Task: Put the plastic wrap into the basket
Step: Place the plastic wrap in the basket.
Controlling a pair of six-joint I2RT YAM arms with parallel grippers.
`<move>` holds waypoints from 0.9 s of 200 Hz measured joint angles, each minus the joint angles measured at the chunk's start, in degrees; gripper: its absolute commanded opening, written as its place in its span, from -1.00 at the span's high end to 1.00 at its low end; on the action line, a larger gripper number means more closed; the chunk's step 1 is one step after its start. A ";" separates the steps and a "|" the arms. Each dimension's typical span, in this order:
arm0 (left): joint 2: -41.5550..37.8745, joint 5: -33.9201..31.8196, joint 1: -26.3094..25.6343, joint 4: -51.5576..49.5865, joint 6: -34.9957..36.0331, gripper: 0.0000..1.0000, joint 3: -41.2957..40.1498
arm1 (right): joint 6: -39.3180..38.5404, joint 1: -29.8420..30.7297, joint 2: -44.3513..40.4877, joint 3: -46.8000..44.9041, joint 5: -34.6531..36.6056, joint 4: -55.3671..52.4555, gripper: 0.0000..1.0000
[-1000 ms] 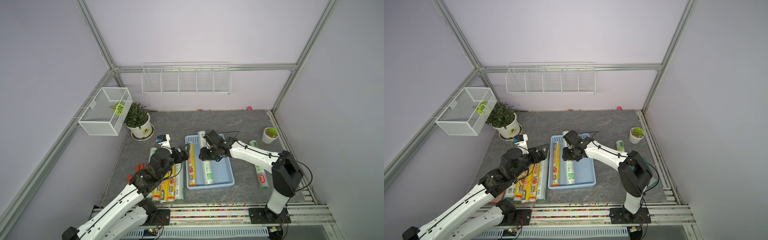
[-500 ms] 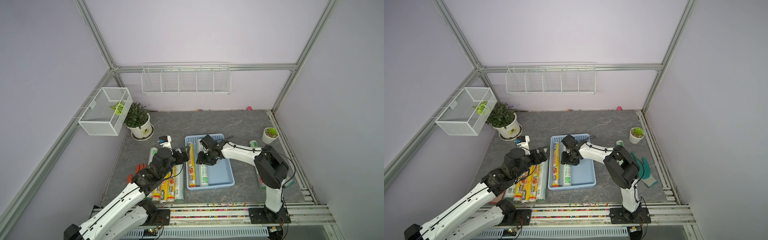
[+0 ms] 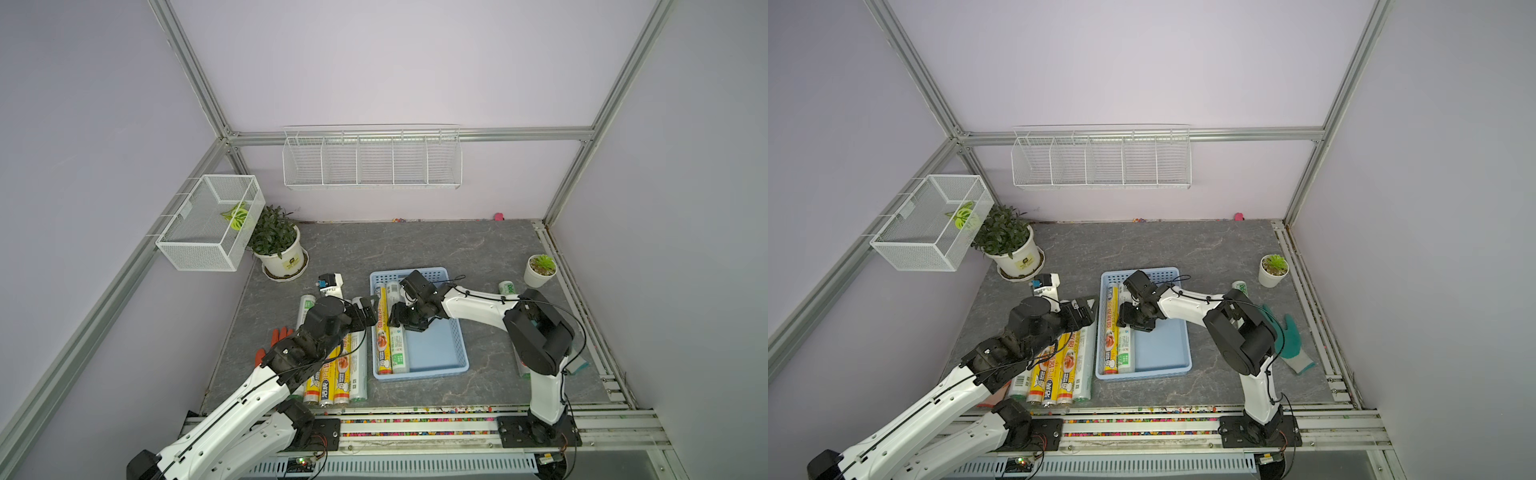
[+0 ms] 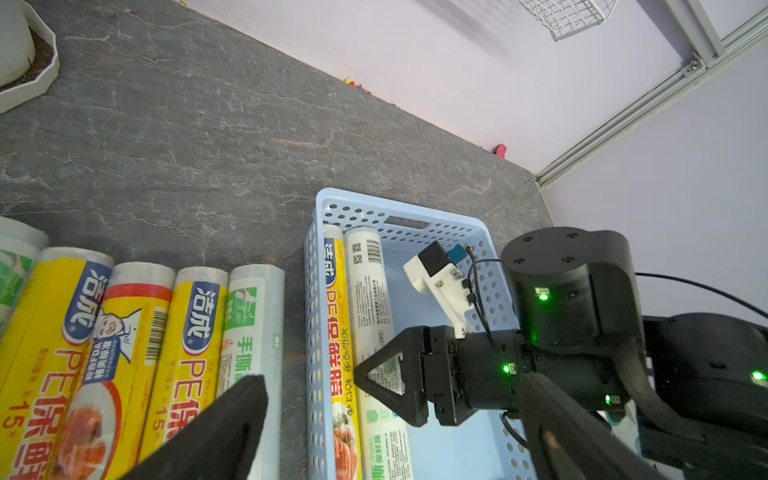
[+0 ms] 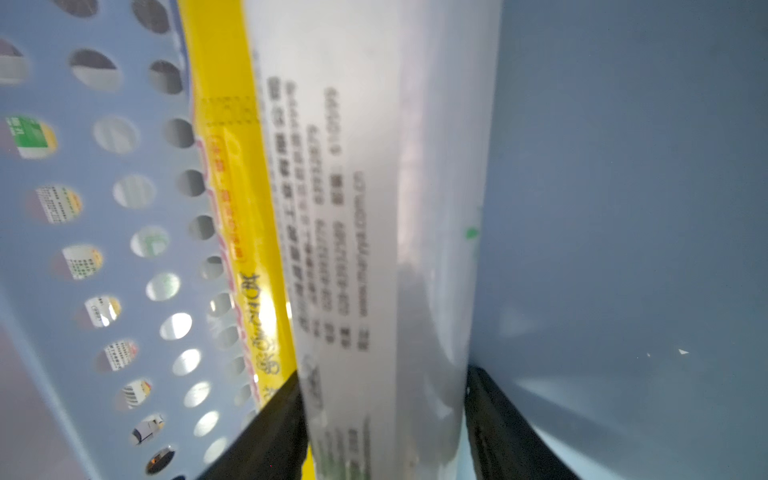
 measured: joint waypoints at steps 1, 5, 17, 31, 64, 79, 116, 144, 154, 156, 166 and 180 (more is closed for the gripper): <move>0.07 0.02 0.02 0.00 0.00 -1.00 0.00 | -0.02 0.00 -0.02 0.00 -0.04 0.02 -0.30; 0.20 0.04 0.02 0.00 0.00 -1.00 0.00 | -0.04 0.00 -0.07 0.00 -0.09 0.04 -0.31; 0.59 0.02 0.02 -0.02 0.00 -1.00 0.00 | -0.07 -0.04 -0.24 0.00 -0.26 0.11 -0.29; 0.68 0.00 0.02 -0.07 0.00 -0.99 0.00 | -0.20 -0.04 -0.48 -0.02 -0.28 0.13 -0.29; 0.07 0.04 0.04 -0.09 0.11 -1.00 0.00 | -0.28 -0.15 -1.66 -0.76 -0.26 0.26 -0.33; -0.07 0.46 0.04 -0.15 0.46 -1.00 0.22 | -0.90 -0.24 -3.39 -1.29 0.17 -0.35 -0.36; 1.03 3.17 0.04 0.46 1.92 -1.00 2.69 | -3.76 -1.25 -13.44 -3.54 4.35 -2.97 -0.37; 4.79 6.40 0.04 3.26 3.13 -1.00 5.84 | -4.79 -5.05 -25.88 -8.04 11.72 -6.54 -0.36; 6.71 7.87 0.04 4.39 3.41 -1.00 7.13 | -5.01 -7.61 -30.01 -9.81 14.19 -8.15 -0.34; 7.30 8.44 0.04 4.61 3.45 -1.00 7.50 | -5.09 -8.52 -30.99 -10.32 14.91 -8.55 -0.34; 9.94 10.25 0.04 5.73 3.65 -1.00 9.35 | -5.73 -12.52 -34.88 -12.59 16.98 -9.84 -0.35; 14.47 13.16 0.04 6.82 3.87 -1.00 12.70 | -6.51 -19.65 -38.99 -16.06 18.71 -11.50 -0.33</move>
